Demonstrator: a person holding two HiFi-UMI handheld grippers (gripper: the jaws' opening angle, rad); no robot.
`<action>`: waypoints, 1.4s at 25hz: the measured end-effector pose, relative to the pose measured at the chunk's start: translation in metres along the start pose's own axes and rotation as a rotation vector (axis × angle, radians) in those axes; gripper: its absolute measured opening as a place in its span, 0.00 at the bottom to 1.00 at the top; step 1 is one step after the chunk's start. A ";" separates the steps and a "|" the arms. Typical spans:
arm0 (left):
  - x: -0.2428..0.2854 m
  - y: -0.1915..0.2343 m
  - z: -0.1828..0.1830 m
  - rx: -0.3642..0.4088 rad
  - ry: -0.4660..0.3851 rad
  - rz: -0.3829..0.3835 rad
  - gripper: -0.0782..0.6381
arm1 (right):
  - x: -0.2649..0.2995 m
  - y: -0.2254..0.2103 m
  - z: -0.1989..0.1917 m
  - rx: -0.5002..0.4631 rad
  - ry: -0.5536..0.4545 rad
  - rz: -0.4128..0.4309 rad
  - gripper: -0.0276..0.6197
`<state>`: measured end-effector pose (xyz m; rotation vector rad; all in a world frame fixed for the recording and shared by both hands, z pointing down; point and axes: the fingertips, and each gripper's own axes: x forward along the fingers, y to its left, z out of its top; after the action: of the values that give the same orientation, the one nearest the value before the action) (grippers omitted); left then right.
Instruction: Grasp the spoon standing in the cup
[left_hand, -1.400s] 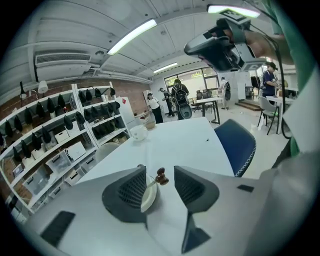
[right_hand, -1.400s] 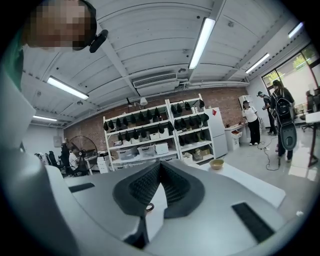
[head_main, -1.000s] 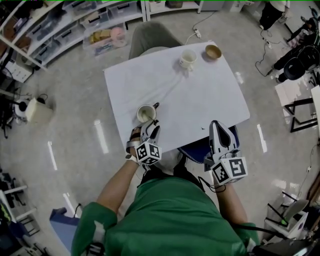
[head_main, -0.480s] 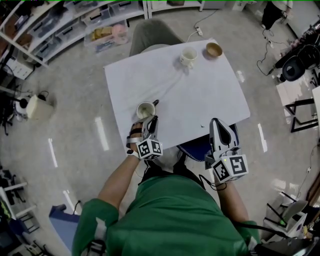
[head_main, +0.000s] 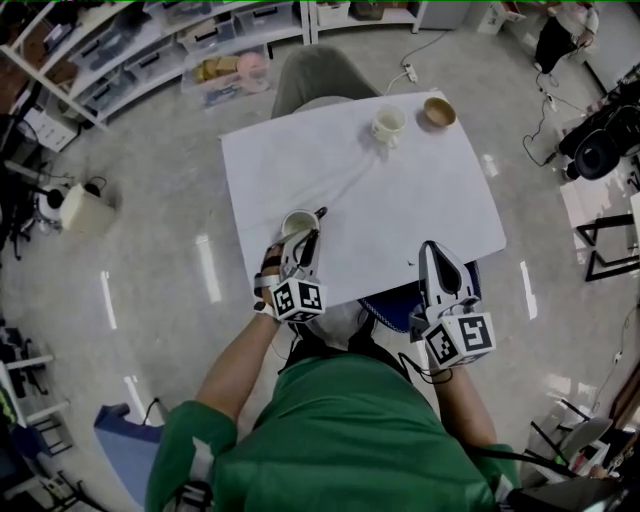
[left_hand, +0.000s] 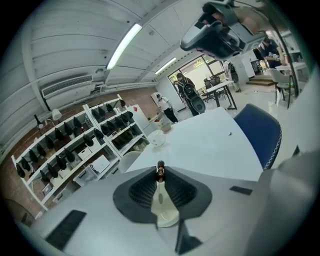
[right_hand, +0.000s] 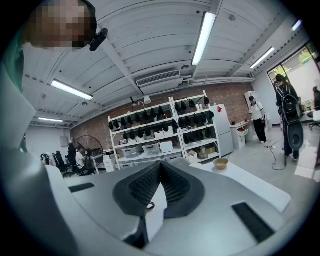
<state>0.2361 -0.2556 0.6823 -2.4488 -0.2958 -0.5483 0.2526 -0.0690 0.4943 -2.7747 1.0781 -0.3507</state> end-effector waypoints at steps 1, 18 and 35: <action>-0.001 0.004 0.003 -0.020 -0.007 0.006 0.19 | 0.003 0.000 0.000 0.001 0.000 0.006 0.08; -0.066 0.065 0.026 -0.321 -0.072 0.074 0.19 | 0.029 0.039 -0.001 0.009 0.009 0.106 0.08; -0.144 0.122 0.083 -0.563 -0.224 0.123 0.19 | 0.032 0.070 0.027 0.043 -0.025 0.199 0.08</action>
<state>0.1746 -0.3134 0.4940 -3.0577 -0.0819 -0.3316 0.2375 -0.1406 0.4586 -2.5975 1.3103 -0.3095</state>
